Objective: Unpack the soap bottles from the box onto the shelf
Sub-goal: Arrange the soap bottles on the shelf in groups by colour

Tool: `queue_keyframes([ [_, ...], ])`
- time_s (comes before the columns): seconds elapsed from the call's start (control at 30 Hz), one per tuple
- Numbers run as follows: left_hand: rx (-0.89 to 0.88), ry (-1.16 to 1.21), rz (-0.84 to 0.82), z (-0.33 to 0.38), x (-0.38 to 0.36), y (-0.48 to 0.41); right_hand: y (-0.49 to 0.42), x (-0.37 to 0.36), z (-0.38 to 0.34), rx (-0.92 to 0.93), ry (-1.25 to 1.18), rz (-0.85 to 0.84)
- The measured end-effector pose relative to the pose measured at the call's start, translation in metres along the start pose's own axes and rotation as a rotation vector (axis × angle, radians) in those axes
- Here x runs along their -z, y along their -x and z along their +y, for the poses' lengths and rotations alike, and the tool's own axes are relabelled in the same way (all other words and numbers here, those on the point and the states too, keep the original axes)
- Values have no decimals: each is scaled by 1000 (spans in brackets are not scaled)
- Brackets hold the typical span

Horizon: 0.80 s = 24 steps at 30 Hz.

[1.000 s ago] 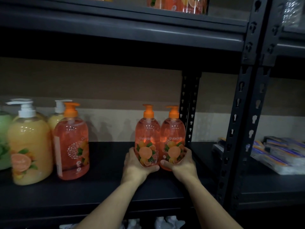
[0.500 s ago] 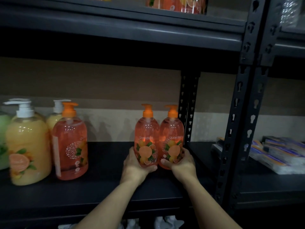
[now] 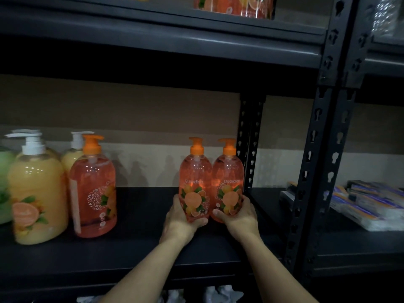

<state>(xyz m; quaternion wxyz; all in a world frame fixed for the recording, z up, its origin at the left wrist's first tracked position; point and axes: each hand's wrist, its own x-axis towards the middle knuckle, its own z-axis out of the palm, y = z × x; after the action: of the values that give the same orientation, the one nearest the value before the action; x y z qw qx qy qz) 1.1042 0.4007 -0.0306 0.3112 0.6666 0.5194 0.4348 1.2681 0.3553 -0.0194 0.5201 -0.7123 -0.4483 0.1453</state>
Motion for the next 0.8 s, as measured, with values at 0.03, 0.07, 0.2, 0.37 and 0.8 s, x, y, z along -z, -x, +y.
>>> queue_keyframes([
  [0.03,-1,0,-2,0,0,0,0,0,0,1,0,1],
  [0.07,-2,-1,-2,0,0,0,0,1,0,1,0,2],
  [0.2,2,-1,-5,0,0,-1,1,1,-1,0,2,-1],
  [0.37,10,-14,1,1,0,0,1,1,-2,9,8,-6],
  [0.8,118,-70,-219,10,30,9,7,2,-4,41,-25,33],
])
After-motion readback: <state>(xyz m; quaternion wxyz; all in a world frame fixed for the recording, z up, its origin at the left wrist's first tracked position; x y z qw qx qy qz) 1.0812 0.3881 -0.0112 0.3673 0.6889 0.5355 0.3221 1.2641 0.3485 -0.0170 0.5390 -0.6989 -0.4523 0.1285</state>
